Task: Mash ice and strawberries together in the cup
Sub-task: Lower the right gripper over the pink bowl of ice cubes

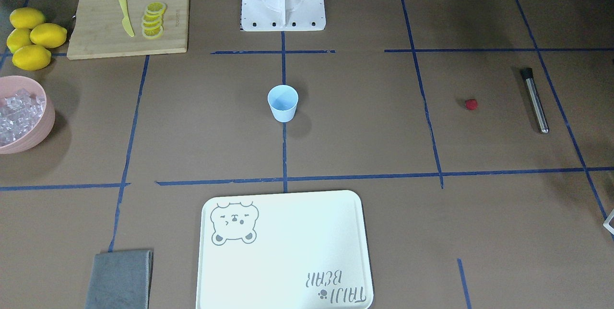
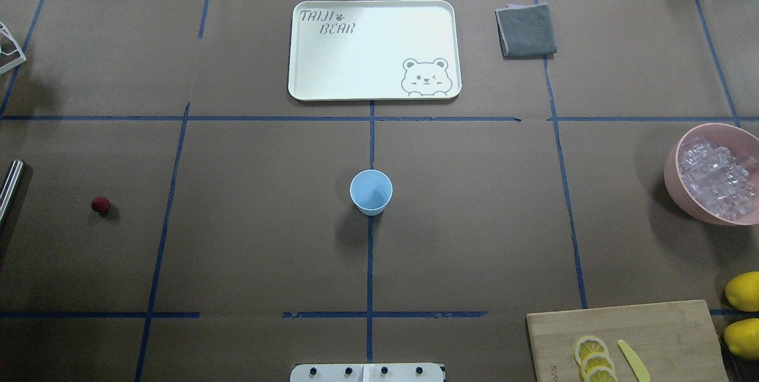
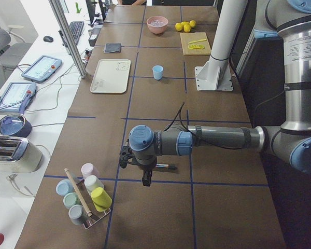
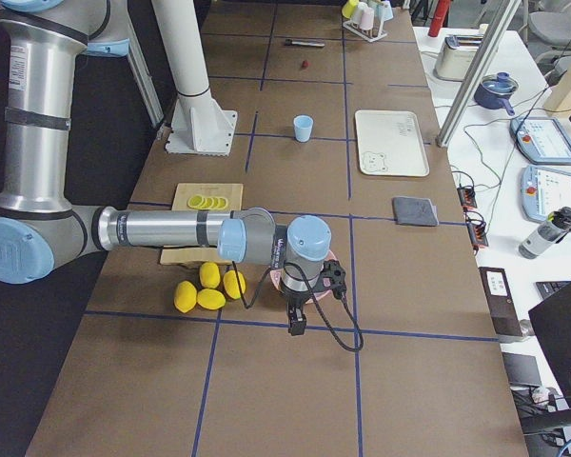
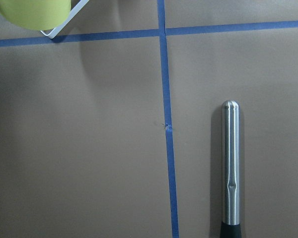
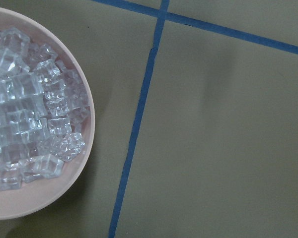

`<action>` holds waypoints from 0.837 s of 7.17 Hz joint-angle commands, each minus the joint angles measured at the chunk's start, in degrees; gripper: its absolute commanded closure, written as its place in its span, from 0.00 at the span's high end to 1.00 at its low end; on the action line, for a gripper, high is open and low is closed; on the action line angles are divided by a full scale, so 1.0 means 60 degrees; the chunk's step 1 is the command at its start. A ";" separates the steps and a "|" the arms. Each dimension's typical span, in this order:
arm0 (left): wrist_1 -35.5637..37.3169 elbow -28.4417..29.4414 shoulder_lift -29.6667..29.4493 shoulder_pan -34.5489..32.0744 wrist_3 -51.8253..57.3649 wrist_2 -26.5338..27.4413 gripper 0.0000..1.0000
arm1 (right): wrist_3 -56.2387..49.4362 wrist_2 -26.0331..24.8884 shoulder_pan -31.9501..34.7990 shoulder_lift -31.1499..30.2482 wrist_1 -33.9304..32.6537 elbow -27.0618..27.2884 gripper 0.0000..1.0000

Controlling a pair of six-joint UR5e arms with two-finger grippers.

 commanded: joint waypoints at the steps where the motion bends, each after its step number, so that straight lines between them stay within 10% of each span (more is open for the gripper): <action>1: 0.0000 -0.0244 0.0192 0.0087 0.0131 0.0393 1.00 | 0.0006 0.0000 0.0000 -0.0015 0.0003 -0.0003 1.00; 6: -0.0058 -0.0818 0.0750 0.0088 0.0074 0.0324 1.00 | 0.0006 0.0468 0.0000 -0.0264 0.0047 -0.0033 1.00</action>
